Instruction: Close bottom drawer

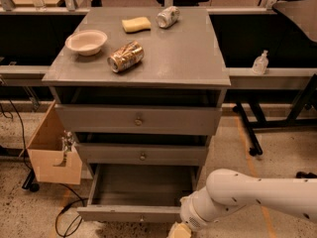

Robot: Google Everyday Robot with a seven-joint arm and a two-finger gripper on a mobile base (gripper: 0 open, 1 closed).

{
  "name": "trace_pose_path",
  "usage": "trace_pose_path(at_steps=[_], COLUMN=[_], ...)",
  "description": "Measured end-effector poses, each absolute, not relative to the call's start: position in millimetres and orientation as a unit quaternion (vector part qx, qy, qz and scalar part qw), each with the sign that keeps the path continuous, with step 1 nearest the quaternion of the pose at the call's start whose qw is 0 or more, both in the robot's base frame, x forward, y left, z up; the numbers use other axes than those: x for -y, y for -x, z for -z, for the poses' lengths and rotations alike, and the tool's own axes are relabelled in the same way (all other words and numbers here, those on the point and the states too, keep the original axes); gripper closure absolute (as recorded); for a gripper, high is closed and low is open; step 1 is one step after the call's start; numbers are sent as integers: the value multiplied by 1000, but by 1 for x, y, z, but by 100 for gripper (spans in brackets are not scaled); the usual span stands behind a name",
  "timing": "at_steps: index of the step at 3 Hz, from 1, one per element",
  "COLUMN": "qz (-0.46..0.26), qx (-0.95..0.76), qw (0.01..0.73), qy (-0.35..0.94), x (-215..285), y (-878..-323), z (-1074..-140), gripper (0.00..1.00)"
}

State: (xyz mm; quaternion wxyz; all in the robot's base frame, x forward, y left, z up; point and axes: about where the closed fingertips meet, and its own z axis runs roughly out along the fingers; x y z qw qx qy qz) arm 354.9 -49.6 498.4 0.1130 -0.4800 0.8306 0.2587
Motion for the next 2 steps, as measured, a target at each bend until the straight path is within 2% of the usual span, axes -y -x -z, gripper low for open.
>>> trace_pose_path(at_steps=[2], qz=[-282], qx=[-829], qw=[132], qy=[464], x=[51], y=[-351], z=[-468], gripper=[0])
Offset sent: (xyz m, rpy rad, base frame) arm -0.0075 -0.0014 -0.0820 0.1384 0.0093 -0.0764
